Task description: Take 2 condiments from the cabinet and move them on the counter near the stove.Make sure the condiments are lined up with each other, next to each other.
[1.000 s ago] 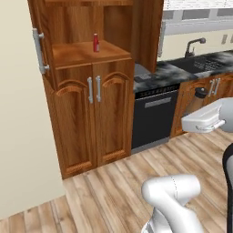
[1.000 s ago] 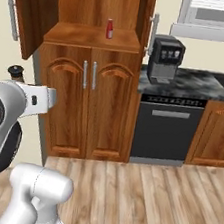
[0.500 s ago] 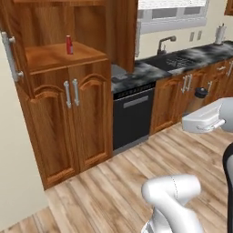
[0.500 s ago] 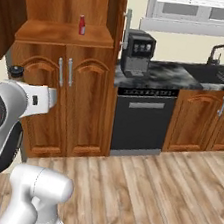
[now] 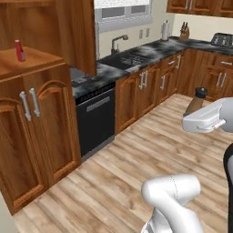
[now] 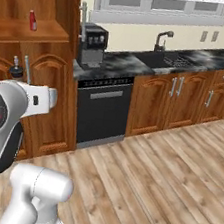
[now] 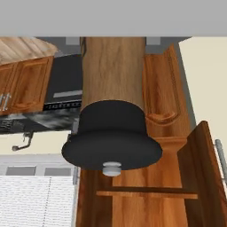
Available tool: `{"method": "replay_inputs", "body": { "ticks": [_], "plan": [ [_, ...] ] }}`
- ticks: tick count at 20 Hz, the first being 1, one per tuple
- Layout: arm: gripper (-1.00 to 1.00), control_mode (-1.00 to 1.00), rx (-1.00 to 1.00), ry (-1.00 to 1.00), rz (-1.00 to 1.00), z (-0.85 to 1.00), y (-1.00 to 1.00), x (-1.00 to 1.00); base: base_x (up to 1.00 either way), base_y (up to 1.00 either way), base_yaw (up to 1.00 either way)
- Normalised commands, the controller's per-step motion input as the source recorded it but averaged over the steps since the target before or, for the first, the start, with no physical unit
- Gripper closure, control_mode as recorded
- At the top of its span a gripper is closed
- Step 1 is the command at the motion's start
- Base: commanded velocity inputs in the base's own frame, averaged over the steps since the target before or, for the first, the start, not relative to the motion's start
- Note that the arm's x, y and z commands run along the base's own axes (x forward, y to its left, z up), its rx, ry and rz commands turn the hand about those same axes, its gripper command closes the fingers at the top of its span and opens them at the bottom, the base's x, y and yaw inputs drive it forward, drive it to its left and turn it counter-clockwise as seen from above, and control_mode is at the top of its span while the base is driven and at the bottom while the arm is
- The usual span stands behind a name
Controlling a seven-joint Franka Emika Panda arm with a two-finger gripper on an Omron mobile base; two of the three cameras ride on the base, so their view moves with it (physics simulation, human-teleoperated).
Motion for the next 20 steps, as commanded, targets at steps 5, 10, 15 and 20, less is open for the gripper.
{"method": "replay_inputs", "body": {
  "ticks": [5, 10, 15, 20],
  "plan": [
    [1.0, 1.0, 0.0, 0.0, 0.0, 0.0, 0.0, 0.0, -0.31, 0.01, -0.52],
    [1.0, 1.0, 0.0, 0.0, 0.0, 0.0, 0.0, 0.0, -0.32, 0.01, -0.51],
    [1.0, 1.0, 0.0, 0.0, 0.0, 0.0, 0.0, 0.0, -0.29, 0.01, -0.49],
    [1.0, 1.0, 0.0, 0.0, 0.0, 0.0, 0.0, 0.0, -0.19, 0.08, -0.47]
  ]
}}
